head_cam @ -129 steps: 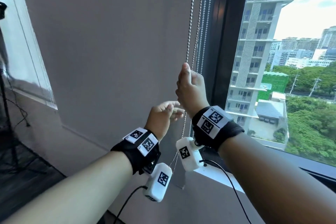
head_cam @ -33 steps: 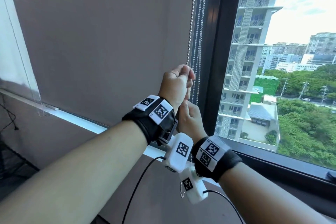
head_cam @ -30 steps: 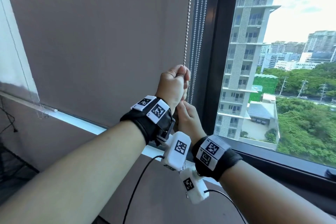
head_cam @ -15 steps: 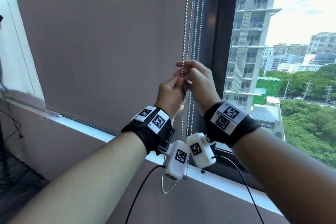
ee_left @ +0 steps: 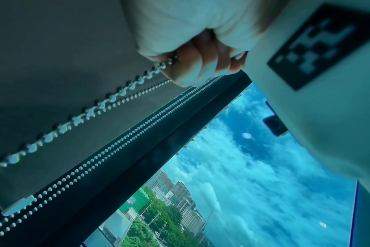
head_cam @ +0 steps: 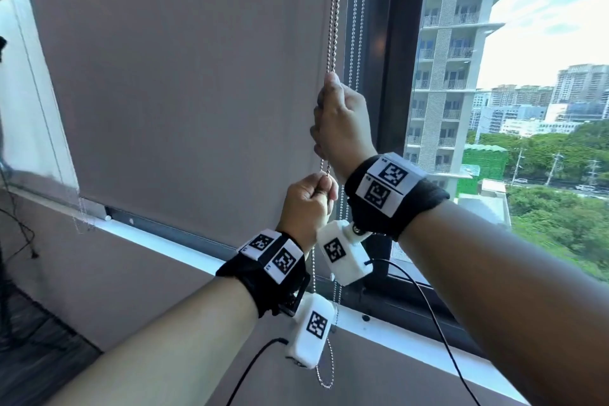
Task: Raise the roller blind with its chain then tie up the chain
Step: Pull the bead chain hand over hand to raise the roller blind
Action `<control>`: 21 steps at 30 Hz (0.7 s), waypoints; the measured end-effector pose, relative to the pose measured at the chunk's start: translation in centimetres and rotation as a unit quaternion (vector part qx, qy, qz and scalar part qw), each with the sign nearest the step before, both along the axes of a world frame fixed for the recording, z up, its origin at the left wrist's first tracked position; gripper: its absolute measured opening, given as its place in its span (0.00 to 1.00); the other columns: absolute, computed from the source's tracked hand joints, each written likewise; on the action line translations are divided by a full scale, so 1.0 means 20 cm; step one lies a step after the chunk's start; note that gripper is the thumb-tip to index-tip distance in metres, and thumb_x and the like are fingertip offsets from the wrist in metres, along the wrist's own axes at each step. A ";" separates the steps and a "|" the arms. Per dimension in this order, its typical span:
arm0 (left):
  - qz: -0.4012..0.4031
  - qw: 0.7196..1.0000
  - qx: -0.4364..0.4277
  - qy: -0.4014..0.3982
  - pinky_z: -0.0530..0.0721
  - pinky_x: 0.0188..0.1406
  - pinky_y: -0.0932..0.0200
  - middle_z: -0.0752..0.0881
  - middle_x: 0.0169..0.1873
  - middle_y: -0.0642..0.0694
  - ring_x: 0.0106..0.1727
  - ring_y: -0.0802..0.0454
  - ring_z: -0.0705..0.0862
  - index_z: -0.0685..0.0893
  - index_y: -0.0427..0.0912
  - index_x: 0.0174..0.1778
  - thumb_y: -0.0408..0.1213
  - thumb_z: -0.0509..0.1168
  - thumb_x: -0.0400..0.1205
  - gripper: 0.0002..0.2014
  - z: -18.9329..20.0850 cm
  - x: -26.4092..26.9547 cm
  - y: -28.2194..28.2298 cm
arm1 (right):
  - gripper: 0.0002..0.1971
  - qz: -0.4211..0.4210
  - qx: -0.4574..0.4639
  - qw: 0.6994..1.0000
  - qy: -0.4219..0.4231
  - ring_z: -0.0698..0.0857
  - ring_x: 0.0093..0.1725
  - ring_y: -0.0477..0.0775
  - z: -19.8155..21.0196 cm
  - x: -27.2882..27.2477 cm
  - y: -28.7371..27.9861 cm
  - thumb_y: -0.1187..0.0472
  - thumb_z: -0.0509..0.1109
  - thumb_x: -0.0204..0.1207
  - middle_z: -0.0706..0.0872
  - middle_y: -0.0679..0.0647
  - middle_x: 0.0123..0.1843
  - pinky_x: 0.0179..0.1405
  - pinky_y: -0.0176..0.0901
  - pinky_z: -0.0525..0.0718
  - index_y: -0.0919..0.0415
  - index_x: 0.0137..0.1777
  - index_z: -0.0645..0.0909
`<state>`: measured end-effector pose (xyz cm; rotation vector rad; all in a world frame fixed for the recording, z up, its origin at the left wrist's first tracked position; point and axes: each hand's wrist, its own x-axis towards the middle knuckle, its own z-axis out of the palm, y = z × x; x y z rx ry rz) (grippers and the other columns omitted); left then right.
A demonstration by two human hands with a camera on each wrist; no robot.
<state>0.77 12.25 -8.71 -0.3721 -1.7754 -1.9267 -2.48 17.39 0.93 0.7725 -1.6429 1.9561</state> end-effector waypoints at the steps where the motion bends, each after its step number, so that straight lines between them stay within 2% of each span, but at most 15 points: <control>1: -0.007 1.000 -0.004 -0.001 0.58 0.23 0.62 0.70 0.22 0.50 0.20 0.59 0.62 0.71 0.43 0.25 0.18 0.49 0.81 0.22 0.00 0.00 -0.01 | 0.21 0.017 -0.004 1.000 -0.003 0.60 0.18 0.47 0.00 0.01 0.00 0.52 0.52 0.88 0.61 0.51 0.24 0.18 0.29 0.59 0.54 0.31 0.61; 3: -0.026 1.000 -0.018 -0.005 0.58 0.22 0.63 0.71 0.20 0.52 0.21 0.58 0.61 0.72 0.45 0.24 0.21 0.50 0.83 0.23 0.00 0.00 -0.03 | 0.21 0.038 -0.010 0.999 -0.006 0.58 0.17 0.46 0.00 0.02 0.01 0.55 0.52 0.89 0.60 0.51 0.23 0.17 0.28 0.57 0.54 0.30 0.60; 5: -0.042 0.998 -0.044 -0.015 0.58 0.19 0.64 0.69 0.21 0.49 0.22 0.56 0.60 0.77 0.49 0.22 0.27 0.52 0.86 0.26 0.01 0.01 -0.05 | 0.22 0.037 -0.015 0.999 -0.007 0.58 0.17 0.45 0.00 0.02 0.02 0.55 0.53 0.89 0.60 0.50 0.22 0.17 0.27 0.58 0.54 0.30 0.60; 7: -0.032 0.996 -0.081 -0.017 0.63 0.18 0.65 0.72 0.24 0.45 0.22 0.54 0.65 0.80 0.52 0.23 0.32 0.54 0.87 0.25 0.01 0.01 -0.07 | 0.22 0.035 -0.022 0.999 -0.003 0.59 0.17 0.45 -0.02 0.02 0.02 0.56 0.53 0.88 0.60 0.50 0.22 0.17 0.28 0.58 0.54 0.29 0.60; 9: 0.004 0.994 -0.105 -0.008 0.73 0.23 0.62 0.80 0.27 0.46 0.25 0.52 0.75 0.82 0.50 0.33 0.34 0.55 0.86 0.17 0.03 0.01 -0.09 | 0.23 0.039 -0.027 0.999 0.004 0.58 0.17 0.44 -0.05 0.02 0.03 0.56 0.54 0.88 0.60 0.47 0.21 0.16 0.30 0.58 0.53 0.29 0.59; 11: 0.024 0.995 -0.097 -0.004 0.78 0.32 0.60 0.84 0.30 0.49 0.30 0.54 0.81 0.83 0.41 0.44 0.37 0.55 0.87 0.12 0.07 0.00 -0.10 | 0.24 0.031 -0.025 0.999 0.013 0.59 0.17 0.43 -0.09 0.00 0.03 0.54 0.55 0.87 0.62 0.43 0.18 0.17 0.34 0.59 0.52 0.26 0.61; 14: 0.021 0.998 -0.061 0.006 0.80 0.37 0.60 0.85 0.29 0.55 0.30 0.61 0.82 0.84 0.39 0.47 0.38 0.54 0.86 0.14 0.12 -0.03 -0.12 | 0.23 -0.018 0.003 0.999 0.028 0.64 0.20 0.47 -0.18 -0.02 0.03 0.49 0.56 0.82 0.65 0.43 0.19 0.22 0.42 0.64 0.48 0.23 0.65; 15: 0.016 0.998 -0.052 0.012 0.81 0.35 0.62 0.85 0.31 0.52 0.31 0.60 0.83 0.85 0.37 0.49 0.38 0.54 0.86 0.15 0.15 -0.02 -0.12 | 0.22 -0.017 0.006 0.999 0.029 0.67 0.20 0.46 -0.22 -0.02 0.03 0.51 0.56 0.84 0.67 0.43 0.19 0.21 0.41 0.67 0.49 0.25 0.66; 17: 0.004 0.999 -0.029 0.023 0.82 0.31 0.65 0.86 0.36 0.46 0.33 0.58 0.85 0.84 0.34 0.52 0.38 0.53 0.87 0.16 0.19 -0.02 -0.12 | 0.22 0.015 0.005 1.000 0.023 0.72 0.18 0.39 -0.30 0.00 0.05 0.57 0.54 0.89 0.74 0.41 0.17 0.16 0.34 0.71 0.54 0.30 0.73; 18: 0.004 0.999 -0.019 0.027 0.83 0.32 0.65 0.87 0.38 0.43 0.35 0.55 0.86 0.84 0.34 0.52 0.38 0.53 0.87 0.16 0.20 -0.03 -0.11 | 0.22 0.021 0.012 0.999 0.023 0.74 0.17 0.37 -0.35 0.00 0.05 0.58 0.53 0.89 0.76 0.40 0.17 0.17 0.30 0.71 0.52 0.33 0.78; 19: 0.005 0.999 -0.010 0.030 0.84 0.35 0.63 0.87 0.40 0.40 0.39 0.52 0.87 0.84 0.34 0.52 0.40 0.52 0.87 0.17 0.22 -0.04 -0.10 | 0.23 0.016 0.022 0.999 0.023 0.74 0.18 0.38 -0.40 0.00 0.05 0.56 0.54 0.89 0.76 0.40 0.18 0.19 0.31 0.71 0.47 0.32 0.79; 20: 0.001 0.999 0.002 0.034 0.84 0.39 0.60 0.87 0.41 0.37 0.42 0.48 0.87 0.84 0.35 0.51 0.42 0.53 0.86 0.17 0.23 -0.04 -0.09 | 0.24 0.007 0.033 0.999 0.020 0.72 0.20 0.40 -0.46 -0.01 0.05 0.51 0.55 0.87 0.74 0.40 0.19 0.22 0.39 0.71 0.46 0.27 0.77; 21: -0.005 0.999 0.014 0.036 0.84 0.42 0.56 0.87 0.40 0.36 0.43 0.44 0.87 0.84 0.36 0.49 0.44 0.53 0.85 0.18 0.25 -0.05 -0.08 | 0.23 -0.002 0.038 0.999 0.010 0.68 0.22 0.46 -0.51 -0.02 0.05 0.45 0.56 0.83 0.71 0.41 0.21 0.25 0.45 0.68 0.47 0.24 0.72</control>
